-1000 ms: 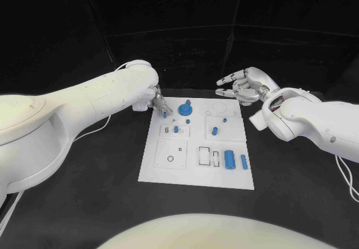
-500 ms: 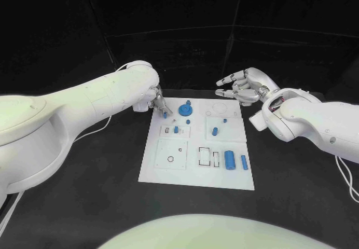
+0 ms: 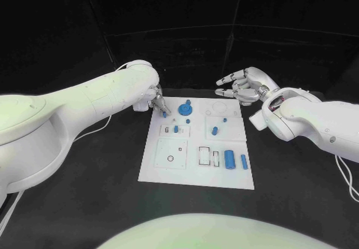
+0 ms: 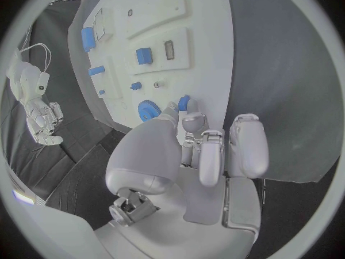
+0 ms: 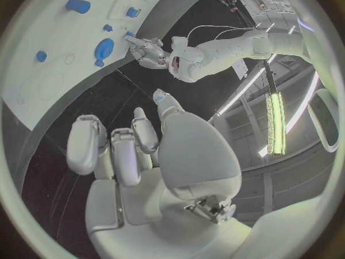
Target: Assemble the parts on the task board
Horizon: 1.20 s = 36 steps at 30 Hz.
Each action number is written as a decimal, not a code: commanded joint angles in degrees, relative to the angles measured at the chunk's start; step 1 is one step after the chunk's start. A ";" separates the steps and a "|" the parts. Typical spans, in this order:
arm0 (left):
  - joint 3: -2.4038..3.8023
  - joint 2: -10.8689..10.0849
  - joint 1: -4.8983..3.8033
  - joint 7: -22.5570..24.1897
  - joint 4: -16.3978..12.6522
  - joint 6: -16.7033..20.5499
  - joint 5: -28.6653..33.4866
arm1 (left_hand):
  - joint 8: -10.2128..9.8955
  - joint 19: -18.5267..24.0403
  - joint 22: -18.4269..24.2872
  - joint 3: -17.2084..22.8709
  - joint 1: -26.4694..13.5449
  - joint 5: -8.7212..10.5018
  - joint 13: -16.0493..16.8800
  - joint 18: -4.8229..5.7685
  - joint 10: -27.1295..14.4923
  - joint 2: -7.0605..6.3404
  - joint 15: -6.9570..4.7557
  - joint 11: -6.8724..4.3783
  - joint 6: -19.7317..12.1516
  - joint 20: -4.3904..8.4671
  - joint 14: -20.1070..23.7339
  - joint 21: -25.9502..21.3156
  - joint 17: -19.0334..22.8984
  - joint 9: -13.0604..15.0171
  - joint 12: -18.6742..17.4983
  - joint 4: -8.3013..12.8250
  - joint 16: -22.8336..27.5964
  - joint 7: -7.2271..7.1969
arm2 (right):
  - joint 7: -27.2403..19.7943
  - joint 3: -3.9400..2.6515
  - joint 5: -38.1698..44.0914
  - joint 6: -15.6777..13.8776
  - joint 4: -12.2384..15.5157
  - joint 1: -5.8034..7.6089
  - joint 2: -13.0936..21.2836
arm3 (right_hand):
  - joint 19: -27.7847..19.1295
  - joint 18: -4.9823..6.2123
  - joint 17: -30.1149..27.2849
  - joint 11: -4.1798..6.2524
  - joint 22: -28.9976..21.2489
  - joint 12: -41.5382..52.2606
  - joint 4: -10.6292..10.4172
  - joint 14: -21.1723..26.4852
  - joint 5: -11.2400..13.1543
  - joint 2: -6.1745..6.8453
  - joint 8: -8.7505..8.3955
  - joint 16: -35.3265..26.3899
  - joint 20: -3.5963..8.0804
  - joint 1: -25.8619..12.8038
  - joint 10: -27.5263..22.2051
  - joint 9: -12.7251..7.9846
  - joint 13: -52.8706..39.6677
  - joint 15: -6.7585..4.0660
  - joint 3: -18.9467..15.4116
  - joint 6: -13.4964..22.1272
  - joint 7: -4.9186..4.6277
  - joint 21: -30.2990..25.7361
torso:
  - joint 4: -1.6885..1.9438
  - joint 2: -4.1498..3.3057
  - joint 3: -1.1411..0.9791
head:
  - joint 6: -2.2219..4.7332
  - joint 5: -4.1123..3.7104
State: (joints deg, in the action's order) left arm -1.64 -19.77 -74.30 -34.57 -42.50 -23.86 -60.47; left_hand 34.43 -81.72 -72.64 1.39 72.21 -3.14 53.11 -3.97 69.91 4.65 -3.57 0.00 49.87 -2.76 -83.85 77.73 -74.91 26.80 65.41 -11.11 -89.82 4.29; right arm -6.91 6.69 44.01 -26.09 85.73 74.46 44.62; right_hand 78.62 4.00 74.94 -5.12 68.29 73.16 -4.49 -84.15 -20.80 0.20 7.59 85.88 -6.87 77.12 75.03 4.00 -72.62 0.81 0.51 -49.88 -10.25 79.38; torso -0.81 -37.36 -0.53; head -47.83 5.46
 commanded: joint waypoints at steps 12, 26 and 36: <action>0.02 -0.22 0.03 2.29 -0.35 0.60 0.78 | -1.06 0.28 -0.11 6.82 5.67 0.08 -0.88 -0.06 -0.89 1.42 0.04 -0.15 -0.04 -0.04 -6.15 -0.41 -15.09 -0.57 -1.09 4.90 -0.18 -0.28 | -0.16 -0.04 0.12 0.40 0.02 0.10 -0.05 | 0.13 0.46 7.56 0.24 0.03 0.20 -0.29 -4.04 -0.39 -0.09 0.40 -0.12 0.36 -0.15 0.32 -0.07 -0.02 -0.40 0.13 0.06 0.28 -0.23 | 0.11 0.03 0.00 | -0.13 0.12; 0.05 -4.04 0.06 1.99 -6.32 4.28 3.50 | -0.46 0.21 -0.31 13.90 3.85 0.13 -1.03 -0.06 -0.28 -0.80 -0.03 -0.26 0.12 0.00 -6.15 -0.49 -15.09 -0.18 -1.09 6.55 -0.18 -0.41 | -0.13 -0.04 0.12 0.40 -0.10 0.10 0.34 | 0.13 0.46 7.56 0.24 0.03 0.20 -0.29 -4.04 -0.39 -0.09 0.40 -0.12 0.36 -0.15 0.32 -0.07 -0.02 -0.40 0.13 0.06 0.28 -0.23 | 0.15 0.11 -0.03 | 0.06 0.25; 0.06 -8.45 -0.36 1.58 -14.36 8.04 4.10 | 0.03 0.05 -0.58 15.83 2.37 0.13 -0.78 -0.01 0.18 -1.71 -0.11 -0.37 0.34 0.06 -6.15 -0.36 -15.09 0.10 -0.75 6.42 -0.18 -0.54 | -0.04 -0.04 0.12 0.47 -0.31 0.10 0.54 | 0.11 0.47 7.49 0.24 -0.02 0.19 -0.27 -4.02 -0.55 -0.09 0.41 -0.16 0.37 -0.09 0.31 -0.07 -0.01 -0.41 0.15 0.07 0.28 -0.26 | 0.33 0.20 -0.16 | 0.16 0.52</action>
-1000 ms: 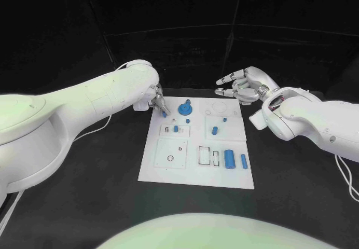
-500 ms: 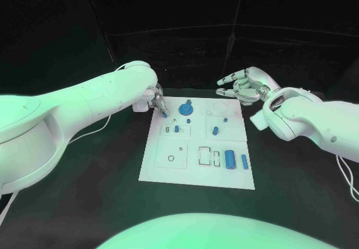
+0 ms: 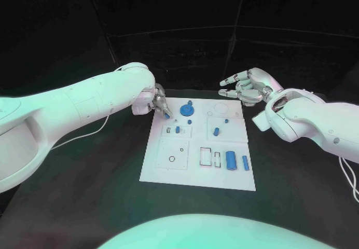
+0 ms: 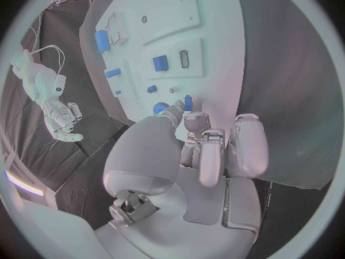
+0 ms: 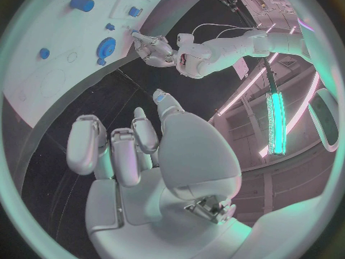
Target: Assemble the parts on the task board
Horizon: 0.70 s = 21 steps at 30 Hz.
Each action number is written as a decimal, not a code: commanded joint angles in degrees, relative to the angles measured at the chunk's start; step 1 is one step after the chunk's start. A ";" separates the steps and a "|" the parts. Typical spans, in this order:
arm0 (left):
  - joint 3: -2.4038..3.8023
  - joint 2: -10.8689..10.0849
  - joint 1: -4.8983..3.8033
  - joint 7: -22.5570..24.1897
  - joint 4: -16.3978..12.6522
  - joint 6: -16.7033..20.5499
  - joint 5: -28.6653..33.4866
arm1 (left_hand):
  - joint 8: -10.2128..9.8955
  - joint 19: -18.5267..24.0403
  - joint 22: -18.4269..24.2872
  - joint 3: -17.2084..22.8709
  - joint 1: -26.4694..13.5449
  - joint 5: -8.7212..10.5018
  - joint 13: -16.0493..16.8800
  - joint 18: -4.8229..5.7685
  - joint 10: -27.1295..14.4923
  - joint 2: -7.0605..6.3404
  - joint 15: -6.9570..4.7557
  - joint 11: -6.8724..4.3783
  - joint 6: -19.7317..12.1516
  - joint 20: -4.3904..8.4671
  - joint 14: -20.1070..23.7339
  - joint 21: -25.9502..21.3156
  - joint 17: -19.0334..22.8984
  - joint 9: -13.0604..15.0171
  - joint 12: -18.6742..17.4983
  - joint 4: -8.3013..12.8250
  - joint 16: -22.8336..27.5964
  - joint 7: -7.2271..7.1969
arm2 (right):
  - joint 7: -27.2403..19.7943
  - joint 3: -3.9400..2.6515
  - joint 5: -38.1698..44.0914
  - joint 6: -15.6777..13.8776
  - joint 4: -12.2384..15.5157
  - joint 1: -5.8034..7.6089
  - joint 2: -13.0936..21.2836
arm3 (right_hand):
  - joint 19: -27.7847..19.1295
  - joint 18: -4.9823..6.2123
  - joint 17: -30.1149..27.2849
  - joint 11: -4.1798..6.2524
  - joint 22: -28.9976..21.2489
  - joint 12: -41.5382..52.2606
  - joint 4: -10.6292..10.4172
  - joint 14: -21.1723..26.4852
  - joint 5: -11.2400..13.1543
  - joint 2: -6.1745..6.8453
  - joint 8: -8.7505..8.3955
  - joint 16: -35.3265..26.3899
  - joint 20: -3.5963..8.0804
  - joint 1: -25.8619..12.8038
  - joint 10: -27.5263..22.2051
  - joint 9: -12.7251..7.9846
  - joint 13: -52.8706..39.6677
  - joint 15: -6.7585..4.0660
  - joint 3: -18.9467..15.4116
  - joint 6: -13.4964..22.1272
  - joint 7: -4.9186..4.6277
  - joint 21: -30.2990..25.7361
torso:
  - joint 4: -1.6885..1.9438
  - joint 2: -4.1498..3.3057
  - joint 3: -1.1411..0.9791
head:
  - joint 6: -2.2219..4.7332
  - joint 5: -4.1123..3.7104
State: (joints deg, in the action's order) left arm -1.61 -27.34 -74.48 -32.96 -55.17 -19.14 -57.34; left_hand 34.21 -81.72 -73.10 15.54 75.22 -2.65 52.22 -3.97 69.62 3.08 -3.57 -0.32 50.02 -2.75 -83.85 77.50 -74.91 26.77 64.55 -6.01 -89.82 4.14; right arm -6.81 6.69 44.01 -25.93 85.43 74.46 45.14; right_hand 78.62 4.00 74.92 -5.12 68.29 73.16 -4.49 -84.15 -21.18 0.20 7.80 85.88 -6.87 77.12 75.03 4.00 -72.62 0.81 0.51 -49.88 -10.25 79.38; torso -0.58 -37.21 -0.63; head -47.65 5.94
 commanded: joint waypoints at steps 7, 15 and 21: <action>-0.01 -4.08 -0.20 0.24 -6.78 7.37 1.05 | 0.94 -0.43 -0.94 3.44 -1.34 -0.36 1.06 0.16 1.42 -0.93 -0.31 -0.30 0.57 0.21 -6.15 0.46 -15.09 0.49 0.98 1.60 -0.18 -0.67 | -0.07 -0.03 0.12 0.45 -0.19 0.09 0.05 | 0.11 0.47 7.50 0.24 -0.02 0.20 -0.27 -4.02 -0.17 -0.09 0.21 -0.16 0.37 -0.09 0.31 -0.07 -0.01 -0.41 0.15 0.07 0.28 -0.26 | 0.07 0.03 -0.03 | -0.11 0.17; -0.48 -7.36 0.77 -0.66 -12.30 10.55 1.08 | 1.38 -0.51 -1.05 4.29 -1.99 -0.36 1.09 0.17 1.60 -1.34 -0.41 -0.41 0.72 0.31 -6.15 0.51 -15.09 0.73 1.07 1.52 -0.18 -0.80 | 0.00 -0.03 0.12 0.62 -0.43 0.08 0.10 | 0.11 0.47 7.50 0.24 -0.02 0.20 -0.27 -4.02 -0.17 -0.09 0.21 -0.16 0.37 -0.09 0.31 -0.07 -0.01 -0.41 0.15 0.07 0.28 -0.26 | 0.02 -0.04 0.09 | -0.29 0.29; -0.79 -8.44 2.01 -1.12 -14.76 12.19 1.07 | 1.60 -0.48 -0.96 4.78 -2.48 -0.36 1.00 0.15 1.61 -1.58 -0.46 -0.44 0.70 0.37 -6.15 0.43 -15.09 0.85 1.03 1.38 -0.18 -0.83 | 0.07 -0.02 0.28 0.93 -0.49 0.06 0.11 | 0.12 0.47 7.51 0.24 -0.02 0.21 -0.29 -4.03 -0.24 -0.08 0.21 -0.16 0.38 -0.10 0.31 -0.07 -0.01 -0.41 0.14 0.08 0.27 -0.27 | 0.03 -0.01 0.10 | -0.33 0.40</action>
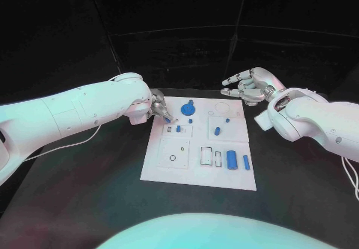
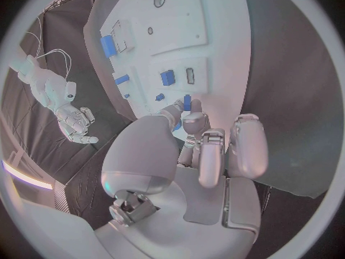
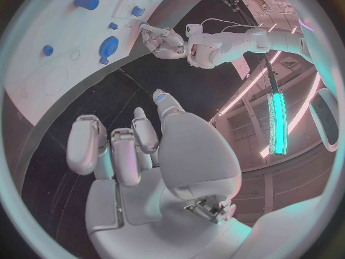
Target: Assemble the parts on the task board
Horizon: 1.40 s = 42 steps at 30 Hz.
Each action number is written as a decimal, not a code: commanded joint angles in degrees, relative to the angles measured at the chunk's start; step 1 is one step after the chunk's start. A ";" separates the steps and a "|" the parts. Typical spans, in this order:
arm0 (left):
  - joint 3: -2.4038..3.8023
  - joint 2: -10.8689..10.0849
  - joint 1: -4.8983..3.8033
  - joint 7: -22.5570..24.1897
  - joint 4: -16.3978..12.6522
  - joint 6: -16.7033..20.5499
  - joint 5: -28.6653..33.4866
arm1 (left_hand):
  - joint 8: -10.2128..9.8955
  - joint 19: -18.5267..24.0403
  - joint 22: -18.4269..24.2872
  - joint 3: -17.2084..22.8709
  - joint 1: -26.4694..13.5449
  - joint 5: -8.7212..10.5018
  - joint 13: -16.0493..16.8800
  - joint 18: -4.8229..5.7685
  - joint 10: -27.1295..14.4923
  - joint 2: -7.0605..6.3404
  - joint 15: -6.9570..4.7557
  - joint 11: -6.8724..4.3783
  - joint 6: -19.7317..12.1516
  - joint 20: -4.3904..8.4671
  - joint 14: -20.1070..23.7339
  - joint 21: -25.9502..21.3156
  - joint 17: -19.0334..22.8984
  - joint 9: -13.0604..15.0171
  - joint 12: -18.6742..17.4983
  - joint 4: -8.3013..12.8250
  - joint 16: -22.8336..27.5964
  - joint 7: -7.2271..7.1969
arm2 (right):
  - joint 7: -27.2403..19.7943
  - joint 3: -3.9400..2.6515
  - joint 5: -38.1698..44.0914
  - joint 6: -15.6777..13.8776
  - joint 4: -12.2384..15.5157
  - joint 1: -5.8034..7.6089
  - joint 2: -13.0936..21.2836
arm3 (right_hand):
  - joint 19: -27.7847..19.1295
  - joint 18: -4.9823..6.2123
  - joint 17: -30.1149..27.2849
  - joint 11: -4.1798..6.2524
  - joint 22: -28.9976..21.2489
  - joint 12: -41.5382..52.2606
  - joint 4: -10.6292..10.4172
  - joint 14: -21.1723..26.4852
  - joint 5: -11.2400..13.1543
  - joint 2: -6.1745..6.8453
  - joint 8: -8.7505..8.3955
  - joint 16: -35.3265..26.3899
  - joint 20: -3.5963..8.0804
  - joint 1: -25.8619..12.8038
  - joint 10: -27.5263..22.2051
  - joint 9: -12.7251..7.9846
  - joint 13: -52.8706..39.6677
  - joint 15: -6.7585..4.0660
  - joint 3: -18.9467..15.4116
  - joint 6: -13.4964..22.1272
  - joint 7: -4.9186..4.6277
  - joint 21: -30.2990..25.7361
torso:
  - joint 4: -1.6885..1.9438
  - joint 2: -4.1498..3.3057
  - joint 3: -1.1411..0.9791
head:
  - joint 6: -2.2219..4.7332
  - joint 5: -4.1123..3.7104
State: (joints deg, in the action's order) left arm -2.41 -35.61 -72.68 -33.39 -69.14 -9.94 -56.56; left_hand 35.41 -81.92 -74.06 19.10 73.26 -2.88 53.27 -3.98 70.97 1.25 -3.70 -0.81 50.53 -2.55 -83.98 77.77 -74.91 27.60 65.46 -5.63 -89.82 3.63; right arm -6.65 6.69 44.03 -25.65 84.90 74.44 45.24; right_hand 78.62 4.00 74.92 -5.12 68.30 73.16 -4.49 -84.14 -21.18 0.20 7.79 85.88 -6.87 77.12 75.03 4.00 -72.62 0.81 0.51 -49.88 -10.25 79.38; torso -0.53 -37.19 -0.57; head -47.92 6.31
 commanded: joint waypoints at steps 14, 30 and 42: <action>-0.34 -1.21 1.67 -1.61 -3.33 2.98 -0.77 | 0.64 -0.27 0.05 1.89 -1.22 -0.11 -0.18 0.13 0.25 -0.04 -0.39 0.02 0.10 0.23 -6.02 0.08 -15.09 0.16 0.07 0.76 -0.18 -0.34 | -0.14 -0.02 0.34 0.78 -0.08 0.04 -0.04 | 0.12 0.47 7.52 0.24 -0.02 0.21 -0.29 -4.03 -0.24 -0.08 0.22 -0.16 0.38 -0.10 0.31 -0.07 -0.01 -0.41 0.14 0.08 0.27 -0.27 | -0.14 -0.07 -0.04 | -0.25 0.25; -0.40 -2.46 1.88 -2.73 -4.93 1.82 -3.54 | 1.05 -0.25 0.11 2.42 -2.45 -0.10 -0.24 0.12 0.28 -0.65 -0.41 -0.01 0.16 0.27 -6.02 -0.02 -15.09 0.37 0.09 0.22 -0.18 -0.40 | -0.20 -0.02 0.34 0.77 0.00 0.02 0.10 | 0.12 0.47 7.52 0.24 -0.02 0.21 -0.29 -4.03 -0.24 -0.08 0.22 -0.16 0.38 -0.10 0.31 -0.07 -0.01 -0.41 0.14 0.08 0.27 -0.27 | -0.09 -0.03 -0.07 | -0.39 0.14; -0.41 -2.59 1.91 -3.13 -5.59 1.12 -3.63 | 1.17 -0.28 0.04 2.53 -2.58 -0.11 -0.18 0.13 0.32 -0.80 -0.42 -0.04 0.22 0.28 -6.02 0.02 -15.09 0.43 0.14 0.20 -0.18 -0.44 | -0.17 -0.02 0.34 0.89 -0.06 0.01 0.06 | 0.12 0.47 7.52 0.24 -0.02 0.21 -0.29 -4.03 -0.24 -0.08 0.22 -0.16 0.38 -0.10 0.31 -0.07 -0.01 -0.41 0.14 0.08 0.27 -0.27 | -0.15 -0.08 -0.03 | -0.48 -0.01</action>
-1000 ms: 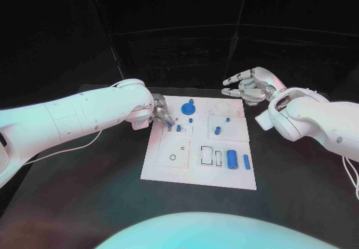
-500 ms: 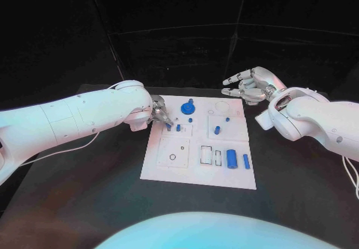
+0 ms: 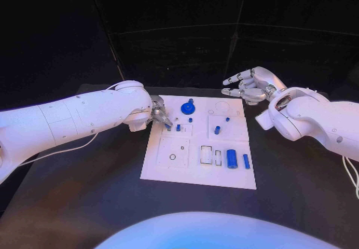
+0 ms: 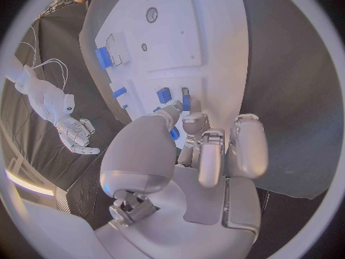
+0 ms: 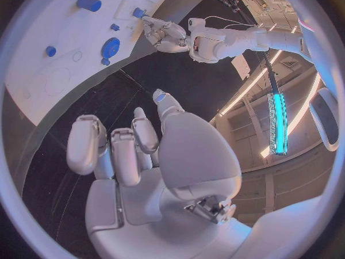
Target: Assemble the parts on the task board
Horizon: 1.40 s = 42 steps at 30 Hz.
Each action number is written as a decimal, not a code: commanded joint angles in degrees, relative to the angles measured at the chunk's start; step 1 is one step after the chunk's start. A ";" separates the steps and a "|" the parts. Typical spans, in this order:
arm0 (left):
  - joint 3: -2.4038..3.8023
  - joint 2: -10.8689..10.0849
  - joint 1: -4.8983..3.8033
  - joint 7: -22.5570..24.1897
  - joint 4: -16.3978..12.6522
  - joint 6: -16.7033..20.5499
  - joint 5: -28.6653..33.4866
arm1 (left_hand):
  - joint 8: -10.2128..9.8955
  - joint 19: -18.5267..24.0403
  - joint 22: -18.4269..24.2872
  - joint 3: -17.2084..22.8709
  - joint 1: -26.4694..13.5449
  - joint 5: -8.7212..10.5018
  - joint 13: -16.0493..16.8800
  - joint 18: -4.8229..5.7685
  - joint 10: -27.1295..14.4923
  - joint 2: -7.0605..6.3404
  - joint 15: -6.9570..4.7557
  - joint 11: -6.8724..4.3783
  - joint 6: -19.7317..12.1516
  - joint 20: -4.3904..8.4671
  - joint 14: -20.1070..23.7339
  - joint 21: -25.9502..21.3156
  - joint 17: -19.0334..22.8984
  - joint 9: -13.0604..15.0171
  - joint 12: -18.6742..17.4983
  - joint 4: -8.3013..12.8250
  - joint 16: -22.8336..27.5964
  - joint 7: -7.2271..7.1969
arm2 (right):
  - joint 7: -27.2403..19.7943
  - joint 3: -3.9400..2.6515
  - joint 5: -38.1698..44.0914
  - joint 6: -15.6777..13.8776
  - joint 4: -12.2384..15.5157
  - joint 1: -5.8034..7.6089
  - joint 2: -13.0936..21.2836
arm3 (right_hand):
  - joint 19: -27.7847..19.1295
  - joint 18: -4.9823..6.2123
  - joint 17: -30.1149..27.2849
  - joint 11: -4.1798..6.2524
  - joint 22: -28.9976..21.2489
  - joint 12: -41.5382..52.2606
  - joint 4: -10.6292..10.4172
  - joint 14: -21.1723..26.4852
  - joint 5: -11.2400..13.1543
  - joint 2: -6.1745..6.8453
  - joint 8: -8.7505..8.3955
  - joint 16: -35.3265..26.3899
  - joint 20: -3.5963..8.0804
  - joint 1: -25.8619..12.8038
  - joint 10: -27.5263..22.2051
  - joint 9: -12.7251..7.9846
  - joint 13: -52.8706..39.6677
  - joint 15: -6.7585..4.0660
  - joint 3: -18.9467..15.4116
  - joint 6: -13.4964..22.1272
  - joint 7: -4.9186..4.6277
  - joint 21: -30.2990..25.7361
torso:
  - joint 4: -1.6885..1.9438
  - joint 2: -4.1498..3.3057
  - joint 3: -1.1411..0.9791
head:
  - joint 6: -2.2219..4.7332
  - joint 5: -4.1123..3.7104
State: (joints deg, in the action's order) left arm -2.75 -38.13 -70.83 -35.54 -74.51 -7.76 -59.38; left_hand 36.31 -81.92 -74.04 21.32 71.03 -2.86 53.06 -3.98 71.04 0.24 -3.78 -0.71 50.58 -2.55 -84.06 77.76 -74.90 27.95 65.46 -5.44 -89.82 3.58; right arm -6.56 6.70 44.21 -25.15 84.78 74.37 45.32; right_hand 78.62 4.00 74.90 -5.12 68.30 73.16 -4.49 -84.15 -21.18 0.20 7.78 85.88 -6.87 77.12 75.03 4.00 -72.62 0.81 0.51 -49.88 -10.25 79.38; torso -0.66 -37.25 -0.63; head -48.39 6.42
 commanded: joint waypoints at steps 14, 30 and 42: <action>-0.12 -0.05 0.11 -1.20 -0.71 -1.64 -0.80 | 0.46 -0.26 0.05 0.48 -0.48 -0.13 0.03 0.12 0.27 0.08 -0.37 -0.19 0.27 0.30 -5.94 -0.01 -15.10 0.17 0.16 0.01 -0.18 -0.46 | -0.21 -0.03 0.16 0.52 0.00 0.08 -0.05 | 0.12 0.47 7.53 0.24 -0.02 0.21 -0.29 -4.03 -0.24 -0.08 0.24 -0.16 0.38 -0.10 0.31 -0.07 -0.01 -0.41 0.14 0.08 0.27 -0.27 | 0.02 0.06 -0.03 | 0.03 0.05; -0.39 0.09 0.13 -1.30 -0.66 -2.61 -0.80 | 0.73 -0.27 0.03 0.78 -0.50 -0.13 0.08 0.12 0.33 -0.19 -0.43 -0.28 0.39 0.33 -5.94 -0.02 -15.10 0.31 0.21 0.16 -0.18 -0.58 | -0.14 -0.03 0.16 0.63 0.01 0.08 -0.02 | 0.12 0.47 7.53 0.24 -0.02 0.21 -0.29 -4.03 -0.24 -0.08 0.24 -0.16 0.38 -0.10 0.31 -0.07 -0.01 -0.41 0.14 0.08 0.27 -0.27 | -0.03 -0.01 -0.01 | -0.22 0.00; -0.48 0.25 0.13 -1.35 -0.65 -2.78 -0.70 | 0.91 -0.30 -0.04 1.02 -0.47 -0.14 0.19 0.13 0.42 -0.30 -0.47 -0.34 0.44 0.36 -5.94 0.01 -15.10 0.41 0.30 0.27 -0.18 -0.65 | -0.13 -0.03 0.16 0.69 -0.11 0.08 -0.11 | 0.14 0.46 7.55 0.24 -0.02 0.24 -0.28 -4.03 -0.29 -0.08 0.25 -0.15 0.38 -0.06 0.33 -0.07 -0.03 -0.42 0.15 0.09 0.27 -0.27 | 0.01 0.00 0.03 | -0.09 -0.10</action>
State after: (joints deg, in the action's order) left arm -3.06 -37.93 -70.87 -36.29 -75.10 -9.43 -59.80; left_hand 36.92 -82.11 -74.03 21.95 70.45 -2.83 53.19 -3.97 71.27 -0.34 -3.78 -0.90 51.00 -2.37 -84.06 77.76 -74.91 28.38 65.46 -5.11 -89.82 3.17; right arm -6.50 6.71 44.25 -24.82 84.64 74.36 45.24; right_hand 78.62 4.00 74.92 -5.12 68.30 73.16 -4.49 -84.14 -21.18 0.20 7.77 85.88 -6.87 77.12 75.03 4.00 -72.62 0.81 0.51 -49.88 -10.25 79.38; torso -0.66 -37.25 -0.63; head -48.46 6.33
